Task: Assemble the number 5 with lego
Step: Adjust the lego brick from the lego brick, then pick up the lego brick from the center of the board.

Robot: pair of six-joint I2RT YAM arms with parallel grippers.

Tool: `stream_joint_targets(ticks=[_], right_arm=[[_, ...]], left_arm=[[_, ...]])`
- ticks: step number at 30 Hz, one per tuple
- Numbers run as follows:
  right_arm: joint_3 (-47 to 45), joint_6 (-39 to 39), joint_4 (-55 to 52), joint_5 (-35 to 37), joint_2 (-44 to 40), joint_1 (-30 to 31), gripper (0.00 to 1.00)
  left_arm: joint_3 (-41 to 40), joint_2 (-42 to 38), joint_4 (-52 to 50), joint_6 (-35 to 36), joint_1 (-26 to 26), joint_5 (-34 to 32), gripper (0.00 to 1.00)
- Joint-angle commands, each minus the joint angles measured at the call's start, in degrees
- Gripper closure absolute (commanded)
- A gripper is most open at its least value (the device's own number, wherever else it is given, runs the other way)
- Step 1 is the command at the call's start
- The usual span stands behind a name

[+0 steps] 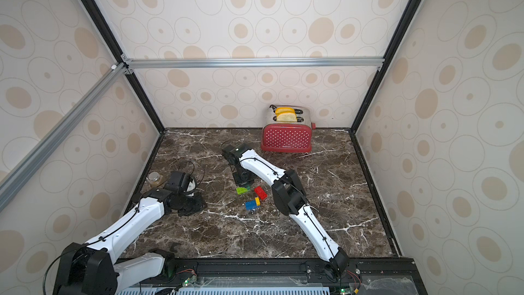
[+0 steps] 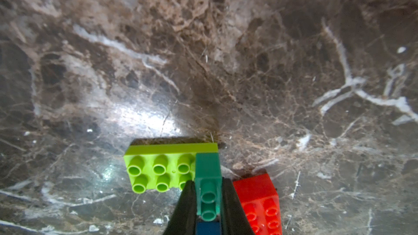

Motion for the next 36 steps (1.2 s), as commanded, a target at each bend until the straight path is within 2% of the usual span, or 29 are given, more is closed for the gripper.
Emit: stream_joint_targets(ticks=[1, 7, 12, 15, 19, 27, 32, 36], right_arm=[[-1.0, -0.3, -1.4, 0.2, 3.0, -0.1, 0.79], [-0.1, -1.7, -1.8, 0.8, -2.6, -1.2, 0.67], [-1.5, -3.6, -2.5, 2.1, -8.1, -1.6, 0.65], [-7.7, -5.4, -0.4, 2.0, -13.2, -1.7, 0.61], [-17.5, -8.2, 3.4, 1.5, -20.7, -2.2, 0.54], [-38.3, -12.2, 12.8, -3.9, -31.3, -3.8, 0.45], [-43.6, -13.2, 16.6, -6.1, -33.1, -4.0, 0.41], [-45.1, -13.6, 18.4, -6.9, -33.0, -4.7, 0.41]], left_arm=[[0.5, 0.1, -0.6, 0.7, 0.3, -0.7, 0.69], [0.6, 0.5, -0.3, 0.3, 0.4, -1.2, 0.69], [0.9, 1.0, 0.2, -0.4, 0.3, -1.4, 0.69], [1.0, 1.5, 0.6, -0.5, 0.4, -1.2, 0.69], [1.1, 2.5, 0.7, -0.4, 0.3, -0.1, 0.63], [0.8, 4.5, 5.2, -0.4, 0.3, 4.4, 0.56], [0.6, 5.1, 6.8, -0.2, 0.2, 7.6, 0.51], [0.5, 5.4, 6.9, -0.2, 0.0, 8.0, 0.51]])
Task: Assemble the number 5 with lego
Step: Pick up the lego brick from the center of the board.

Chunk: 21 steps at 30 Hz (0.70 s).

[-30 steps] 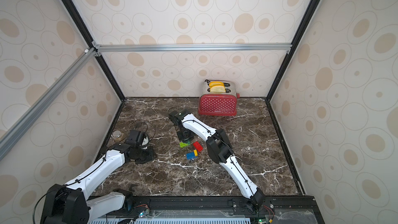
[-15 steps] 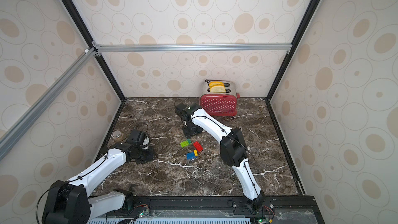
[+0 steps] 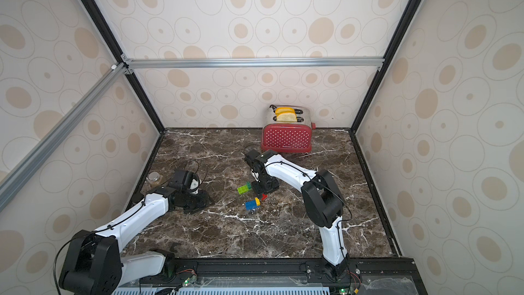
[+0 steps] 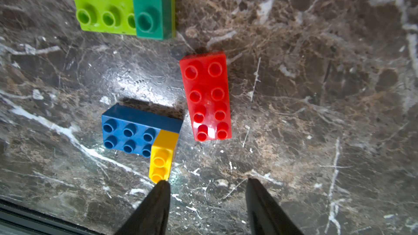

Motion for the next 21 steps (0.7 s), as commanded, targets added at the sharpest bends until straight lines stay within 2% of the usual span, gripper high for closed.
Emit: stream_joint_targets(ticks=[1, 21], right_arm=[[-0.7, -1.0, 2.7, -2.0, -1.9, -0.8, 0.41], [4.0, -1.8, 2.9, -4.3, 7.1, -2.8, 0.40]], left_arm=[[0.4, 0.5, 0.6, 0.3, 0.0, 1.4, 0.52], [-0.4, 1.6, 0.4, 0.9, 0.0, 0.5, 0.52]])
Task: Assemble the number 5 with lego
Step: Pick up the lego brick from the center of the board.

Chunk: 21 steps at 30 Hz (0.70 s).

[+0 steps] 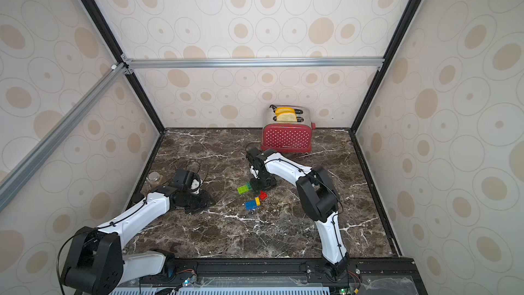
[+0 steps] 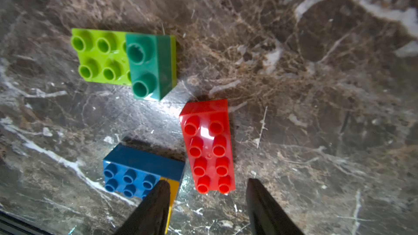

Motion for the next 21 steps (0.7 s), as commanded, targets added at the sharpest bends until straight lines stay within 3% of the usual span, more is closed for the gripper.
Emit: stream_joint_targets(ticks=[1, 17, 21], right_arm=[[1.5, -0.7, -1.3, -0.6, 2.0, -0.3, 0.40], [-0.4, 0.8, -2.3, 1.5, 3.2, -2.9, 0.57], [-0.8, 0.4, -2.8, 2.2, 2.5, -2.9, 0.56]], left_arm=[[-0.4, 0.3, -0.2, 0.9, 0.0, -0.5, 0.52], [-0.3, 1.4, 0.1, 1.4, 0.0, -0.7, 0.54], [0.3, 2.4, 0.5, 1.3, 0.0, -0.8, 0.54]])
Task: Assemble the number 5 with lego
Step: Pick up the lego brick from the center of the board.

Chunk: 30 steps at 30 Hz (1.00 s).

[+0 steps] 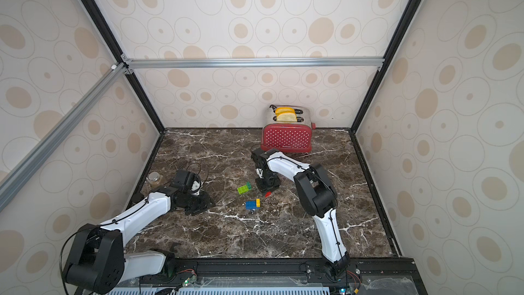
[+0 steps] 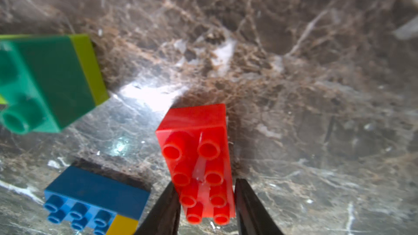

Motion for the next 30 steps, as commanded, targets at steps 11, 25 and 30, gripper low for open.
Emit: stream_joint_targets(ticks=[11, 25, 30], right_arm=[[-2.0, -0.5, -2.0, 1.2, -1.7, 0.2, 0.66], [-8.4, 0.0, -0.9, 3.4, -12.9, 0.0, 0.67], [-11.1, 0.6, -0.2, 3.5, -16.5, -0.4, 0.67]], left_arm=[[4.5, 6.6, 3.5, -1.6, 0.0, -0.7, 0.59], [12.2, 19.0, 7.0, -4.7, -3.6, -2.0, 0.69], [14.9, 22.8, 7.7, -5.4, -5.0, -2.1, 0.73]])
